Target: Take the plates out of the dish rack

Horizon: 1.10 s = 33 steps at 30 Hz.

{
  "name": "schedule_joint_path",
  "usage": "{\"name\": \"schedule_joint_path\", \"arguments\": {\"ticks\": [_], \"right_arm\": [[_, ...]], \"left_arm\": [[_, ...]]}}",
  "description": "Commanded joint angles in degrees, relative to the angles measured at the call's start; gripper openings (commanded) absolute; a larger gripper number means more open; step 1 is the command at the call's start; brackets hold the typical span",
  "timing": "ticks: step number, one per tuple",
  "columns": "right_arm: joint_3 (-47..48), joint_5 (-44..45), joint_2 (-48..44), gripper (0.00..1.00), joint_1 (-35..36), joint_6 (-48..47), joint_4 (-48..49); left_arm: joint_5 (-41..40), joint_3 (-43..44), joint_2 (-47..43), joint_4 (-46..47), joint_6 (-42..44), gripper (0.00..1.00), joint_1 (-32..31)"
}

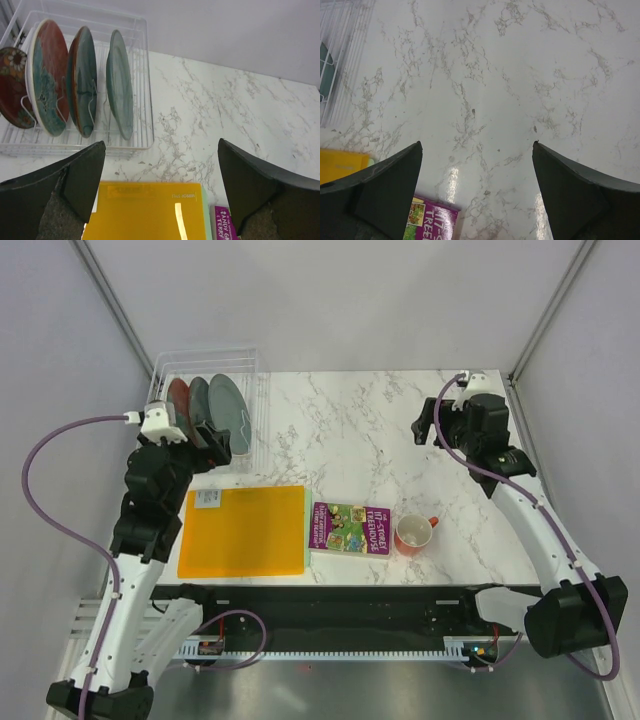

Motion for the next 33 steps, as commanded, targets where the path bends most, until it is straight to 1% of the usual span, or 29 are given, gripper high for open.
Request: {"name": "schedule_joint_path", "arguments": {"ticks": [1,3,5,6,7,8,9,10,13,15,18,20,23,27,33], "right_arm": [[1.8,-1.8,1.1,0.98,0.1,1.3,0.0],[1.5,-1.7,1.8,0.98,0.2,1.1,0.0],[1.8,-0.8,2.7,0.98,0.2,1.0,-0.1],[1.9,-0.6,3.2,0.98,0.1,0.9,-0.5],[2.4,-0.6,3.6,0.98,0.1,0.6,-0.6],[2.7,-0.7,4.4,0.98,0.1,0.3,-1.0],[3.0,-0.7,4.7,0.98,0.1,0.1,-1.1],[3.1,-0.7,5.4,0.98,0.2,0.1,-1.3],[3.1,-1.1,6.1,0.98,0.1,-0.3,-1.3],[3.0,-1.1,6.5,0.98,0.2,-0.6,-1.5],[3.2,-0.6,7.0,0.98,0.1,-0.9,-1.3],[3.5,-0.7,7.6,0.98,0.2,-0.9,-1.4],[3.6,-0.9,7.8,0.98,0.2,-1.0,-1.4],[3.2,-0.7,7.9,0.98,0.2,-1.2,-1.4],[2.7,-0.6,7.8,0.98,0.2,-1.4,-1.5]], "left_arm": [[-3.4,3.3,4.1,-3.5,-2.8,1.00,0.3],[-2.0,4.2,5.7,-2.9,-2.2,1.00,0.3],[-5.3,4.1,7.5,0.2,-3.2,1.00,0.3],[-6.1,6.2,9.1,0.5,-3.7,1.00,0.4],[-5.7,8.3,13.9,-1.2,-3.2,1.00,0.9],[-4.8,10.6,16.5,-2.2,-2.4,1.00,1.1],[-3.9,15.2,19.1,-3.4,-1.2,1.00,1.2],[-4.5,17.0,24.2,-4.0,-0.7,1.00,1.2],[-7.2,23.0,31.6,-4.1,-0.5,0.98,1.2],[-8.6,26.3,34.7,-3.9,-0.9,0.98,1.2],[-10.7,29.2,39.9,-3.9,-0.9,0.97,1.2],[-12.6,30.1,43.0,-3.9,-0.6,0.94,1.2],[-16.6,30.0,44.7,-1.8,0.4,0.94,1.2],[-17.8,30.6,47.7,-0.5,1.0,0.95,1.3],[-16.9,30.7,51.2,0.8,-0.3,0.94,2.0]]}}
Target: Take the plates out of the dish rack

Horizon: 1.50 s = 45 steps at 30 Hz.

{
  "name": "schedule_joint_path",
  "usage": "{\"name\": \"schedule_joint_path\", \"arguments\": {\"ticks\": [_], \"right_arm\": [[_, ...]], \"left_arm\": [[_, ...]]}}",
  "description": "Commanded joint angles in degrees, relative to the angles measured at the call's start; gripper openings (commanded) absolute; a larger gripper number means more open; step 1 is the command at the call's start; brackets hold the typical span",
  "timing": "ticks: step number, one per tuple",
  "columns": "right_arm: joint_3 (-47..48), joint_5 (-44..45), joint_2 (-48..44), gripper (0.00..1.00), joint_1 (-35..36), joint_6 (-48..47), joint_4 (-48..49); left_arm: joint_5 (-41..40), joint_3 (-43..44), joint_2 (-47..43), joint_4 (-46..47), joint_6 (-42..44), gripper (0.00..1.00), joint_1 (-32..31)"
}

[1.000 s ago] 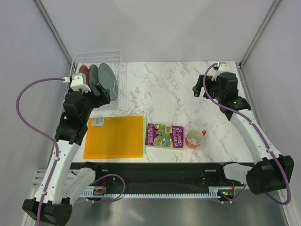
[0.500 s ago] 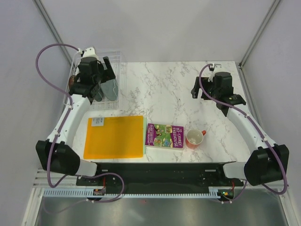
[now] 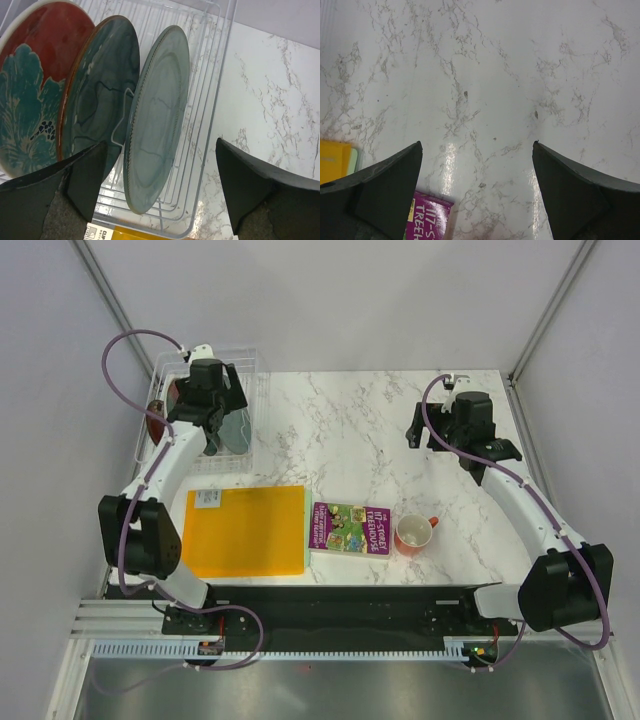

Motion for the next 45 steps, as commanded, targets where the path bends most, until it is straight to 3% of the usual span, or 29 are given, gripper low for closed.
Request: {"name": "schedule_joint_path", "arguments": {"ticks": [1,6,9,11,12,13,22,36,45], "right_arm": [[1.5,0.1,0.1,0.98,0.2,-0.9,0.2],[1.4,0.5,0.1,0.98,0.1,-1.2,-0.1],[1.2,0.6,0.3,0.98,0.1,-1.2,-0.2],[1.0,0.6,0.5,0.98,0.2,-1.2,-0.2],[1.0,0.7,0.5,0.98,0.2,-1.2,-0.2],[0.9,0.7,0.7,0.98,0.1,-1.2,-0.2],[0.3,1.5,1.8,0.98,0.2,-0.6,-0.5],[0.3,2.4,1.6,0.98,0.2,-0.5,-1.1],[0.2,1.9,0.5,0.98,0.2,-0.4,-1.5]], "left_arm": [[-2.5,2.5,3.1,3.5,0.2,0.93,0.8],[-3.3,1.6,5.9,4.6,-1.3,0.86,1.3],[-3.4,-0.1,6.1,7.4,-1.1,0.63,1.3],[-3.5,-0.8,5.8,8.3,-0.8,0.38,1.3],[-3.4,-1.1,5.7,8.9,-0.6,0.16,1.3],[-4.0,-1.2,5.6,9.0,-0.6,0.02,1.3],[-6.7,-0.5,2.5,10.5,1.4,0.02,0.6],[-15.5,10.2,-2.3,7.3,11.9,0.02,-5.2],[-15.9,13.7,-6.3,4.7,14.4,0.02,-6.1]]}}
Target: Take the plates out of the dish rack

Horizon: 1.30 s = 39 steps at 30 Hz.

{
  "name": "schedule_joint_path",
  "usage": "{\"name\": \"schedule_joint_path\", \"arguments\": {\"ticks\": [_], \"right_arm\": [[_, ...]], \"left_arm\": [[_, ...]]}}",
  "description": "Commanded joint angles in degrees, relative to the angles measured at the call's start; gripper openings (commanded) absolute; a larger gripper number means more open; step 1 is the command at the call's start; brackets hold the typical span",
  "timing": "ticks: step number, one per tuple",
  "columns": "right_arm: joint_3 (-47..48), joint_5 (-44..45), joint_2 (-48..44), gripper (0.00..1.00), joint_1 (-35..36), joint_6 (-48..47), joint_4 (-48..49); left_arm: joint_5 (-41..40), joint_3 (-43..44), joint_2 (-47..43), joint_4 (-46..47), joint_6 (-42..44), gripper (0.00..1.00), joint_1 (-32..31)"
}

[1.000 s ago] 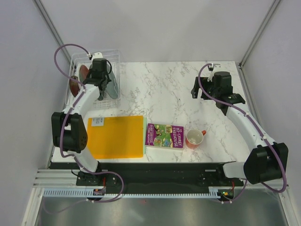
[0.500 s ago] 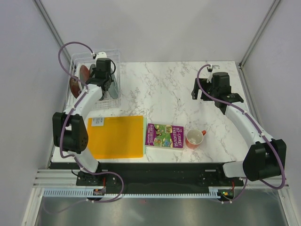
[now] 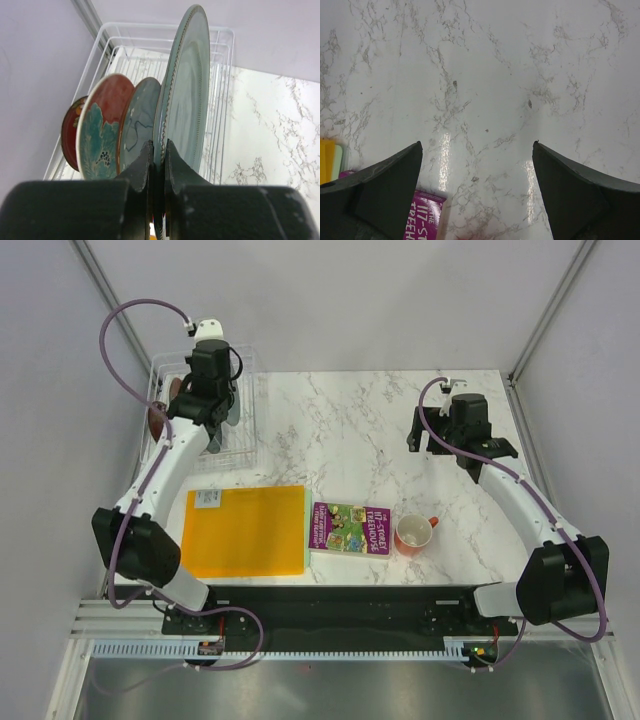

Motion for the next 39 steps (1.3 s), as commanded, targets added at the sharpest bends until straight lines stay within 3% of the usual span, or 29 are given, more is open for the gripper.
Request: {"name": "schedule_joint_path", "arguments": {"ticks": [1,5,10,15,21,28,31,39], "right_arm": [[0.5,0.0,-1.3,0.98,0.2,-0.1,0.2],[0.7,-0.3,-1.4,0.98,0.1,0.0,0.1],[0.8,0.7,-2.0,0.98,0.1,0.0,0.2],[0.8,1.1,-3.5,0.98,0.2,-0.1,0.1],[1.0,3.3,-4.1,0.98,0.1,-0.2,-0.3],[1.4,4.0,-2.9,0.98,0.1,-0.5,-0.3],[1.9,1.7,-1.4,0.98,0.1,-0.3,0.7],[2.0,-15.8,5.8,0.98,-2.4,9.3,9.9]], "left_arm": [[-2.9,5.0,-6.6,5.5,3.3,0.02,-0.5],[2.0,5.0,-9.4,3.0,-0.4,0.02,-0.5],[21.6,4.4,-11.5,0.7,-9.1,0.02,-0.5],[41.2,1.5,-9.4,5.8,-17.1,0.02,-0.9],[53.8,-3.5,-3.9,16.3,-24.3,0.02,-2.6],[60.8,-2.0,8.5,22.9,-30.5,0.02,-3.6],[61.4,-2.5,9.8,24.2,-31.1,0.02,-4.4],[66.2,-7.9,6.7,31.2,-35.1,0.02,-5.0]]}}
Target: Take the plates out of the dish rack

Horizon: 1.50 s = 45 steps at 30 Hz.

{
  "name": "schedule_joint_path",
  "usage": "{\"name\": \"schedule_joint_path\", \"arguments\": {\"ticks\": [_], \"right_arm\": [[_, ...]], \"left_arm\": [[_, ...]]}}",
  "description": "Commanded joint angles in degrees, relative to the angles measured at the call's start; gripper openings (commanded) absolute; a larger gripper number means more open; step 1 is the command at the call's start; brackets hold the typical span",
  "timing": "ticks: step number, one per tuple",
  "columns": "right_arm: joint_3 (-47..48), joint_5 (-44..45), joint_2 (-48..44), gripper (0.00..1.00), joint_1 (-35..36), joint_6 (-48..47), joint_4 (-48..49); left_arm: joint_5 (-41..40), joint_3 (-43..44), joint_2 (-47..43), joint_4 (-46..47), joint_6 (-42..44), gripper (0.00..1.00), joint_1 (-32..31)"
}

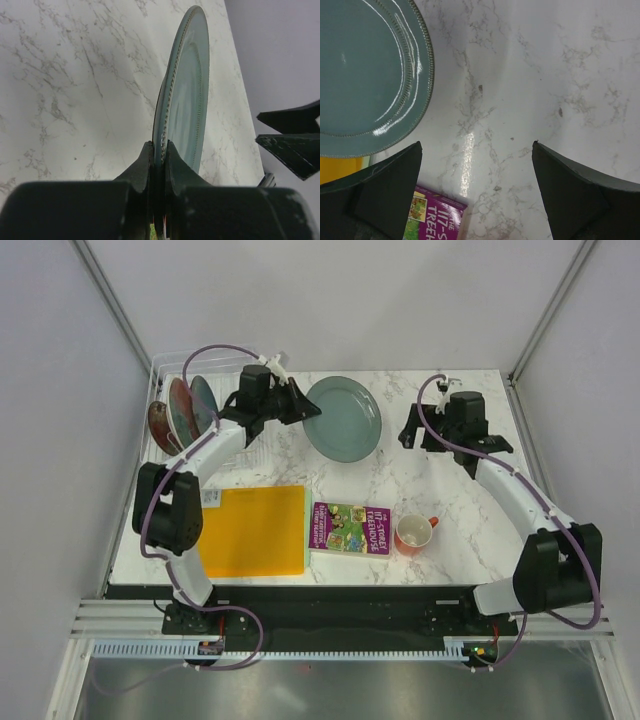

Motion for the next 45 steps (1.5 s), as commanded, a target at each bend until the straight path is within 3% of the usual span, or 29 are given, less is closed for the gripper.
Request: {"name": "schedule_joint_path", "arguments": {"ticks": [1,8,12,18,21,24,25,26,27,33,35,36,37,40,45], "right_arm": [[1.2,-16.6,4.4,0.98,-2.6,8.4,10.6],[-4.8,-36.2,10.8,0.98,-7.8,25.0,34.4],[-5.5,-40.1,14.5,0.98,-7.9,29.6,40.5],[-9.1,-46.1,18.2,0.97,-7.9,42.0,60.8],[-9.4,-47.7,19.9,0.80,-7.9,45.8,65.3],[-10.1,-48.9,20.7,0.49,-8.0,47.6,69.5],[-10.2,-49.1,20.7,0.34,-7.9,47.6,69.9],[-10.1,-49.2,20.7,0.06,-7.9,47.6,69.7],[-10.0,-49.4,20.7,0.00,-7.9,47.8,69.6],[-10.9,-52.1,20.7,0.00,-8.0,54.2,78.1],[-10.9,-49.9,19.3,0.00,-8.2,52.9,76.2],[-10.7,-48.7,18.8,0.00,-8.6,52.0,72.9],[-10.2,-47.8,17.5,0.00,-9.2,50.7,70.5],[-5.8,-43.3,15.5,0.00,-9.5,41.9,56.5],[5.3,-37.0,17.6,0.00,-11.3,32.1,41.1]], "left_arm": [[8.7,-3.0,-7.4,16.6,-8.5,0.02,-0.3],[13.4,-10.0,-11.1,26.4,-14.3,0.02,-0.3],[16.8,-12.9,-10.7,33.4,-19.2,0.02,-0.3],[17.3,-14.4,-9.7,35.7,-20.9,0.02,-0.3],[17.3,-14.4,-8.7,36.7,-21.4,0.02,-0.4],[17.3,-13.9,-7.7,37.1,-21.6,0.02,-0.6],[17.3,-13.7,-7.5,37.1,-21.4,0.02,-0.6],[17.3,-13.6,-7.5,37.1,-21.2,0.02,-0.7],[17.2,-13.4,-7.1,36.9,-21.1,0.02,-0.7],[18.4,-10.8,-3.9,36.9,-21.4,0.02,-0.9],[18.8,-9.7,-2.5,35.9,-21.1,0.22,-0.8],[18.3,-8.4,-2.4,34.0,-18.7,0.50,-0.8],[17.4,-7.7,-3.1,27.9,-16.4,0.60,-0.8],[8.9,-7.2,-6.9,14.0,-5.2,0.75,-0.8],[-10.3,-13.6,-15.4,7.8,7.5,0.77,-0.8]]}}
